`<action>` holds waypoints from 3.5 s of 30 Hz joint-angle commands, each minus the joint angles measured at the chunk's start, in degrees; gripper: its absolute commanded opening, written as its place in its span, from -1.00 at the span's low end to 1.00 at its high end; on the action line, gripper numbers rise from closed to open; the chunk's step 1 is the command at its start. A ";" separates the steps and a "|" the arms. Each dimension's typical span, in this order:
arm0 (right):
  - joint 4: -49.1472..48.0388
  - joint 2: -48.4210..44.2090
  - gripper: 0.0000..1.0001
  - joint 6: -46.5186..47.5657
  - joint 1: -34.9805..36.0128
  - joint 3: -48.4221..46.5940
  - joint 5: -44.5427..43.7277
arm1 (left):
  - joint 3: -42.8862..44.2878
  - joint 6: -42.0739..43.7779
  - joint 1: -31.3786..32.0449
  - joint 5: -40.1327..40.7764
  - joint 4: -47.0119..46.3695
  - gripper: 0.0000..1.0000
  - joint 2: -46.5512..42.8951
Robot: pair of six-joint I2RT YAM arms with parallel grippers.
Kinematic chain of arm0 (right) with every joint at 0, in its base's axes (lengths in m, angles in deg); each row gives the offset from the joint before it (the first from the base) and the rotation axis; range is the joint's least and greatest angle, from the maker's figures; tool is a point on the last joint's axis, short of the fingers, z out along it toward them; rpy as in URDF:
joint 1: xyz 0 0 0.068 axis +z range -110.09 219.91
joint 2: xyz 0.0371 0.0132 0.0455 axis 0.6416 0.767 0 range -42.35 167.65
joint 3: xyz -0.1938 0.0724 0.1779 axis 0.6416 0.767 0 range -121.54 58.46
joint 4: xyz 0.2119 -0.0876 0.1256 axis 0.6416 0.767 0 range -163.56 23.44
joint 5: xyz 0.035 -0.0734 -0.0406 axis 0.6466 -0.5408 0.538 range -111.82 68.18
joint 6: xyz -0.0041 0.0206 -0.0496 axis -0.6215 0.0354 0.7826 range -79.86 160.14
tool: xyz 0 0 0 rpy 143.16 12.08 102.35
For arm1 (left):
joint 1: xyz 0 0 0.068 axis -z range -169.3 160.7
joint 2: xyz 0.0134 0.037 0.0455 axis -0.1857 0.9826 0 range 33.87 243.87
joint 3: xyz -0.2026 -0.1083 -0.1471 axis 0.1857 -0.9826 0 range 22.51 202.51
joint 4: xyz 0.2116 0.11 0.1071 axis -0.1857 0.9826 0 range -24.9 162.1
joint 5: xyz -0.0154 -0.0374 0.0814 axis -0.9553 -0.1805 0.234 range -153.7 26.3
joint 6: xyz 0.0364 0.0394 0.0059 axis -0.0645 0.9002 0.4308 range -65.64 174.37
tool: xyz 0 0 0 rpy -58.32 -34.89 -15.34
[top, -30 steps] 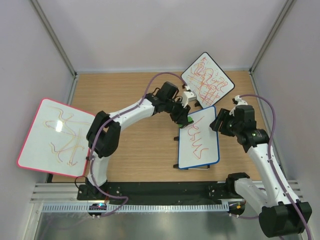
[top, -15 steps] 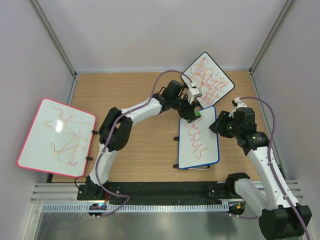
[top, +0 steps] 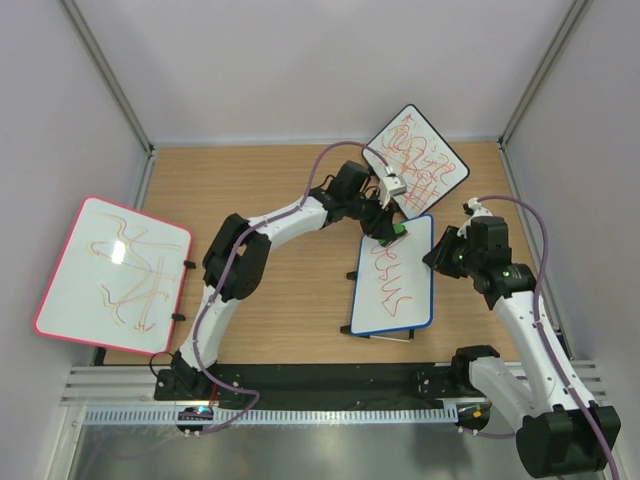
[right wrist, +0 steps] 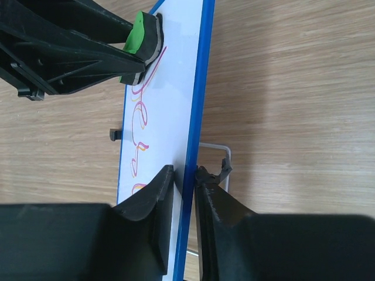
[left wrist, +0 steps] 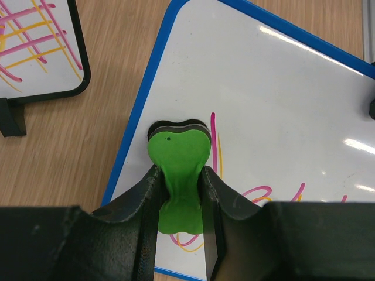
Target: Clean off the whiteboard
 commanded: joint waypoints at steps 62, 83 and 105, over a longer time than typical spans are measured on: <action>-3.30 -7.00 -0.98 7.31 0.24 1.97 11.10 | -16.85 6.58 1.42 8.03 3.54 -1.00 -12.79; -3.12 -10.08 -0.98 -7.19 0.32 5.57 8.64 | -14.73 6.49 0.90 9.70 11.01 -0.99 -17.54; -4.97 -8.41 -0.98 -2.70 0.24 6.54 7.67 | -27.83 3.42 9.51 13.57 -3.05 -1.00 -23.61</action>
